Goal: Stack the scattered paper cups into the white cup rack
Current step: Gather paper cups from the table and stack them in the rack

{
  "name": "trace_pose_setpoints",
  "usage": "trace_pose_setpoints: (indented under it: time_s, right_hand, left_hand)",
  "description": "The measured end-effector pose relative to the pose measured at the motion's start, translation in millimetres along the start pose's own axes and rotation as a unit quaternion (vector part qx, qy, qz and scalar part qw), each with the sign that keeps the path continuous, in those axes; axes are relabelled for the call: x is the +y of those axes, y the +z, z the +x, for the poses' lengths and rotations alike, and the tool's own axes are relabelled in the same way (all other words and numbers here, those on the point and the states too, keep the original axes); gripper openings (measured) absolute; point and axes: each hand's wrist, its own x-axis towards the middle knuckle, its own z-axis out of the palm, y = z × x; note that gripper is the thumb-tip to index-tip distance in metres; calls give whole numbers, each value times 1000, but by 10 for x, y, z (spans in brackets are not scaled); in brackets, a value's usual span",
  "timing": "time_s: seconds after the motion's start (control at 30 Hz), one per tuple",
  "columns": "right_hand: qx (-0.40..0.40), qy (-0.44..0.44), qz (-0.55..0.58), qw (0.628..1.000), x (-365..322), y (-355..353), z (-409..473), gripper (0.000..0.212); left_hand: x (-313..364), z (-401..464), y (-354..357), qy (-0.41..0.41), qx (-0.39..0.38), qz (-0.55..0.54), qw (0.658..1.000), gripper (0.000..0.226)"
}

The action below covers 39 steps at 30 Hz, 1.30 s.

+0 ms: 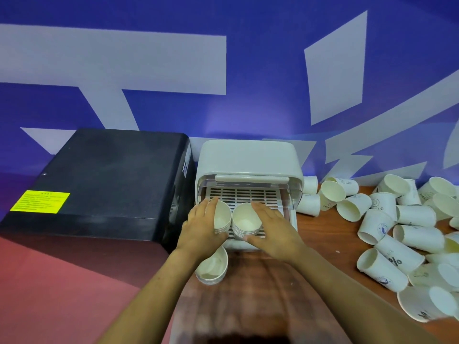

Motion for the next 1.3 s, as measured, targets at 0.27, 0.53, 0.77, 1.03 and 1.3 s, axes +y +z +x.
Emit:
trace_pose_setpoints:
  time_s: [0.27, 0.53, 0.77, 1.03, 1.3]
  right_hand:
    - [-1, 7, 18, 1000, 105, -112, -233, 80]
    - [-10, 46, 5, 999, 300, -170, -781, 71]
    - [-3, 81, 11, 997, 745, -266, -1285, 65]
    - [-1, 104, -13, 994, 1657, -641, -1814, 58]
    - [-116, 91, -180, 972, 2460, -861, -2089, 61]
  left_hand:
    - [165, -177, -78, 10, 30, -2, 999, 88]
    - [589, -513, 60, 112, 55, -60, 990, 71]
    - [1143, -676, 384, 174, 2, -43, 984, 66]
    - [1906, -725, 1018, 174, -75, 23, 982, 73]
    - [2538, -582, 1571, 123, -146, 94, 977, 82]
